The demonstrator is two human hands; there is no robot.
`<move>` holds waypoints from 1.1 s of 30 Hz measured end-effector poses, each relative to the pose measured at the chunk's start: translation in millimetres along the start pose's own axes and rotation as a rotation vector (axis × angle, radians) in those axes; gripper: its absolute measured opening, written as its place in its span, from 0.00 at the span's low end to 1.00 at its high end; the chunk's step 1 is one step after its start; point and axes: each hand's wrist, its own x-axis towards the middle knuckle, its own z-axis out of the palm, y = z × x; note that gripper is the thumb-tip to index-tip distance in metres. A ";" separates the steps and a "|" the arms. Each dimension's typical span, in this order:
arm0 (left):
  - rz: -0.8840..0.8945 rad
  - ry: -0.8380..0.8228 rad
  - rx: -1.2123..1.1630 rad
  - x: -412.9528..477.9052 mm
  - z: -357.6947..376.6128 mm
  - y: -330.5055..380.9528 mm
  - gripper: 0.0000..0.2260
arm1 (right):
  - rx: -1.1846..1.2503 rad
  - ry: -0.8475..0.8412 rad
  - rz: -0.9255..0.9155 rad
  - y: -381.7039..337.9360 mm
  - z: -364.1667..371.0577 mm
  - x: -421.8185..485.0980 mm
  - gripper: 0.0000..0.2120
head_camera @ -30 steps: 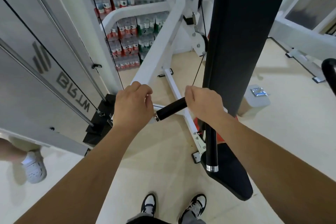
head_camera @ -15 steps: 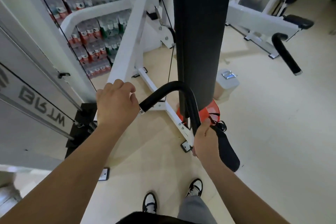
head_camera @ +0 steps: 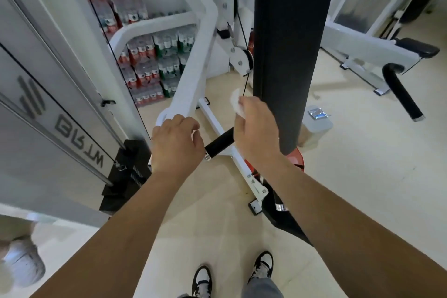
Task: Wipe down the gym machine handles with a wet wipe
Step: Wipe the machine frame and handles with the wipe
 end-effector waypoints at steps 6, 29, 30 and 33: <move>-0.054 0.002 -0.083 0.9 -6.5 2.5 0.07 | -0.191 -0.360 -0.464 -12.4 61.8 -57.4 0.16; 0.110 -0.046 0.058 -7.8 -4.1 3.6 0.08 | -0.617 -0.441 -0.382 88.9 -15.9 -163.9 0.23; 0.141 -0.055 0.024 -14.2 -4.2 8.4 0.08 | -0.609 -0.462 -0.395 88.8 -20.2 -173.0 0.20; 0.286 -0.046 -0.185 -48.5 -2.6 35.9 0.07 | -0.545 -0.444 -0.473 92.8 -36.8 -200.1 0.14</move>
